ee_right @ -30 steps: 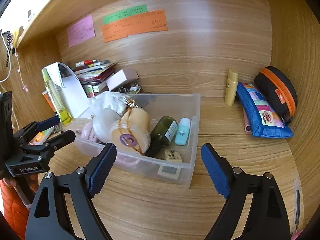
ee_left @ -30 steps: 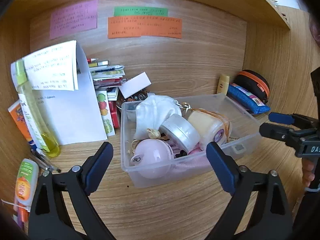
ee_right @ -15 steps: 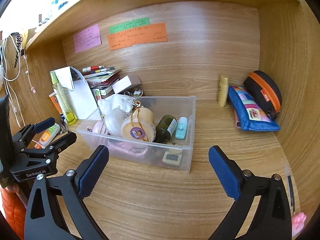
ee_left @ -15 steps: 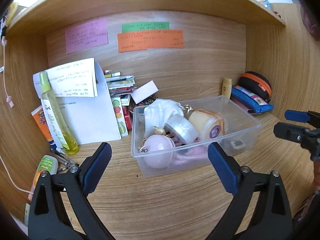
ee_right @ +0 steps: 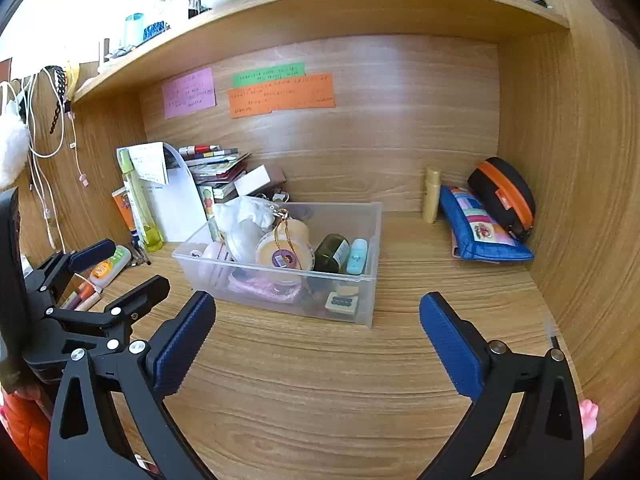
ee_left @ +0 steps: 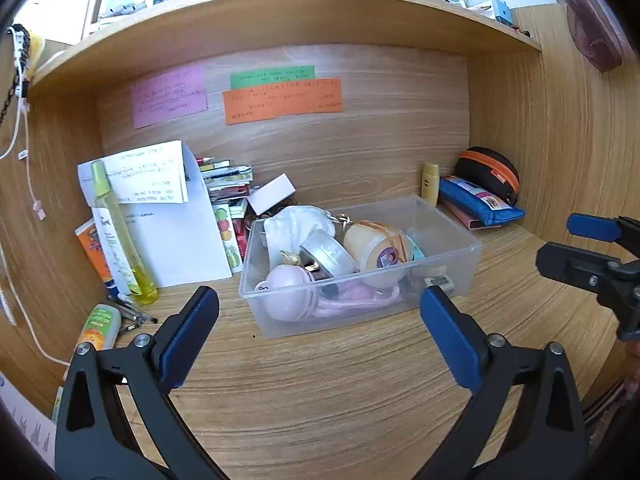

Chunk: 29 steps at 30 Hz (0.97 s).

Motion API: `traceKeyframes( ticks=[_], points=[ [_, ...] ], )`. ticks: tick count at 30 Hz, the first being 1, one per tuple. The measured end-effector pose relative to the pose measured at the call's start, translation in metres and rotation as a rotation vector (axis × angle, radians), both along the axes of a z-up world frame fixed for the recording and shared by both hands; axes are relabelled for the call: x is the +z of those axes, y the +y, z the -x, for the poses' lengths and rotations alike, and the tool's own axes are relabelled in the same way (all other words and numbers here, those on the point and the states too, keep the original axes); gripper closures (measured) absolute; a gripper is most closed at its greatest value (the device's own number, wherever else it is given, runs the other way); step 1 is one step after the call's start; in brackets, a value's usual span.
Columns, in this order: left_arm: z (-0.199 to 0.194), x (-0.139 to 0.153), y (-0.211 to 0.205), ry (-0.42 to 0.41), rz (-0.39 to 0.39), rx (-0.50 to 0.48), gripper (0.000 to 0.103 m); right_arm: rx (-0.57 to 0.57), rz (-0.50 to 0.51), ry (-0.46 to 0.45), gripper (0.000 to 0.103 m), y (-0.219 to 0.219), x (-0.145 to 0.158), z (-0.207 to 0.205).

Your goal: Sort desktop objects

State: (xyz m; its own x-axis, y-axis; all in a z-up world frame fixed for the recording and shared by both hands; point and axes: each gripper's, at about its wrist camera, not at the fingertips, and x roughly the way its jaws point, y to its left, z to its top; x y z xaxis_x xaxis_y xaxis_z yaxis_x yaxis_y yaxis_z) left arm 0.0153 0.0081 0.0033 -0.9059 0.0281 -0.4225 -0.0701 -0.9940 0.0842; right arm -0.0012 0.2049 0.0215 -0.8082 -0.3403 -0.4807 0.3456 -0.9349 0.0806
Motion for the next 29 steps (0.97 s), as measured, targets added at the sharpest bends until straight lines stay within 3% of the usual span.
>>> traceKeyframes(
  ticks=[10,23,29],
  points=[
    [-0.008,0.001,-0.007,0.001,-0.088,-0.001,0.001,0.0,0.001,0.003,0.001,0.005,0.0,-0.009],
    [-0.012,0.005,-0.002,0.035,-0.087,-0.014,0.001,0.018,-0.016,-0.018,0.001,0.003,-0.006,0.001],
    [0.001,0.001,-0.009,-0.003,-0.106,0.015,0.001,0.017,-0.02,-0.026,0.001,0.001,-0.008,0.01]
  ],
)
